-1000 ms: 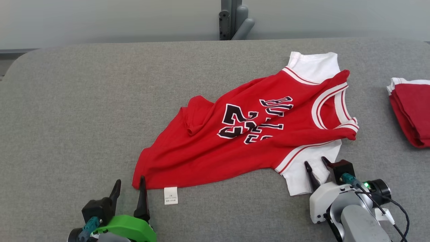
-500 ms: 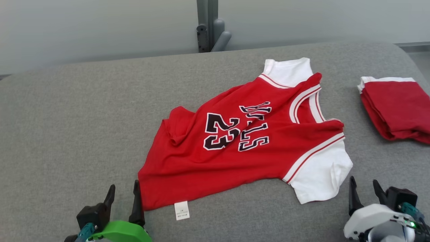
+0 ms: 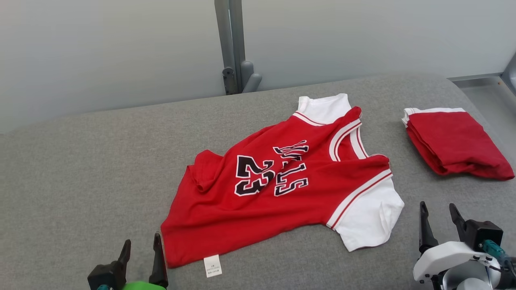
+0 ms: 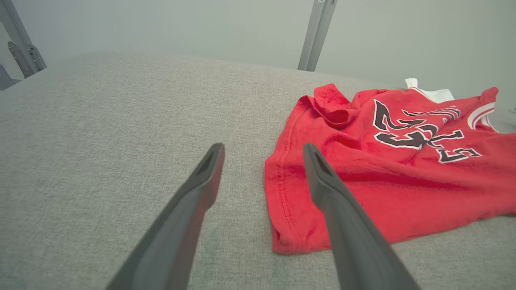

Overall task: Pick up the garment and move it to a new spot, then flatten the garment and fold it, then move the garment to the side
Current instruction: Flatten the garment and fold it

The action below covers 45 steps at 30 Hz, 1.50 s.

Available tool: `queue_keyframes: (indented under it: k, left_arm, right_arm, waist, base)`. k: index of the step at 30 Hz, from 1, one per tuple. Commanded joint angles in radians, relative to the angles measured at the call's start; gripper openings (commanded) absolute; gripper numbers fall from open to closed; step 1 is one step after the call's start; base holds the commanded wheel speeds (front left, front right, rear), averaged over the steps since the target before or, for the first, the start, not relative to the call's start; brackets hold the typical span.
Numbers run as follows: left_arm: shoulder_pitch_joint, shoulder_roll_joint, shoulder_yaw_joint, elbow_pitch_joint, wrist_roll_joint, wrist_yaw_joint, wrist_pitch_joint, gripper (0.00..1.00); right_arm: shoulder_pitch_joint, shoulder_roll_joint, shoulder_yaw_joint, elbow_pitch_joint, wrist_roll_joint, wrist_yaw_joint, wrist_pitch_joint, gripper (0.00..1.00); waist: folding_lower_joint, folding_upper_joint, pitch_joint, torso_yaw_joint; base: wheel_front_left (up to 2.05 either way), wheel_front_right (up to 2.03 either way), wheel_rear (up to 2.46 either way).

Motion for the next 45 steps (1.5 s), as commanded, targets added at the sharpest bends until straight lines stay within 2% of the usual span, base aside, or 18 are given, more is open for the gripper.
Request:
queue_keyframes:
  k: [1,10,20,21,22,23,24,25,34,43,44,45]
  left_arm:
    - [0.017,0.004,0.002,0.003,0.005,-0.005,0.000,1.00]
    - [-0.012,0.004,-0.092,0.133,-0.065,-0.048,0.000,1.00]
    - [-0.077,0.004,-0.133,0.191,-0.115,-0.028,0.000,1.00]
    - [-0.082,0.004,-0.136,0.194,-0.113,-0.028,0.000,0.76]
    - [-0.086,0.004,-0.141,0.199,-0.117,-0.033,0.000,0.48]
    - [-0.090,0.004,-0.143,0.200,-0.119,-0.035,0.000,0.36]
    - [-0.093,0.004,-0.145,0.201,-0.121,-0.034,0.000,0.12]
    - [-0.094,0.004,-0.147,0.203,-0.120,-0.034,0.000,0.00]
    - [-0.110,0.004,-0.149,0.203,-0.103,-0.033,0.000,0.00]
    - [-0.129,0.004,-0.162,0.204,-0.108,-0.041,0.001,0.00]
    - [-0.129,0.004,-0.161,0.203,-0.108,-0.041,0.001,0.00]
    - [-0.130,0.004,-0.161,0.202,-0.107,-0.040,0.001,0.00]
  right_arm:
    - [0.010,-0.003,0.006,-0.005,0.002,-0.001,0.000,1.00]
    - [0.012,-0.004,0.060,0.020,-0.015,-0.001,0.000,1.00]
    - [-0.026,-0.004,0.075,0.027,-0.046,-0.001,0.000,1.00]
    - [-0.028,-0.003,0.078,0.027,-0.054,-0.001,0.000,1.00]
    - [-0.032,-0.003,0.079,0.027,-0.055,-0.001,0.000,1.00]
    - [-0.038,-0.004,0.081,0.029,-0.058,-0.001,0.000,1.00]
    - [-0.042,-0.004,0.086,0.033,-0.063,-0.001,0.000,1.00]
    - [-0.045,-0.003,0.089,0.039,-0.062,-0.001,0.000,1.00]
    - [-0.103,-0.003,0.114,0.108,-0.087,-0.001,0.000,1.00]
    - [-0.163,-0.003,0.066,0.220,-0.172,-0.001,0.000,1.00]
    - [-0.171,-0.003,0.060,0.230,-0.170,-0.001,0.000,0.93]
    - [-0.174,-0.004,0.055,0.240,-0.185,-0.001,0.000,0.15]
  waist:
    - [0.0000,-0.0001,-0.010,0.012]
    - [0.0000,-0.0001,0.034,0.021]
    - [0.0000,-0.0001,0.097,0.020]
    - [0.0000,-0.0001,0.100,0.020]
    - [0.0000,-0.0001,0.103,0.020]
    - [0.0000,-0.0001,0.105,0.020]
    - [0.0000,-0.0001,0.106,0.021]
    - [0.0000,-0.0001,0.108,0.022]
    - [0.0000,-0.0001,0.137,0.045]
    - [0.0000,-0.0001,0.165,0.066]
    - [0.0000,-0.0001,0.168,0.068]
    - [0.0000,-0.0001,0.170,0.069]
  base:
    - [0.00,0.00,0.00]
    - [0.00,0.00,0.00]
    - [0.00,0.00,0.00]
    - [0.00,0.00,0.00]
    - [0.00,0.00,0.00]
    - [0.00,0.00,0.00]
    - [0.00,0.00,0.00]
    - [0.00,0.00,0.00]
    - [0.00,0.00,0.00]
    - [0.00,0.00,0.00]
    - [0.00,0.00,0.00]
    - [0.00,0.00,0.00]
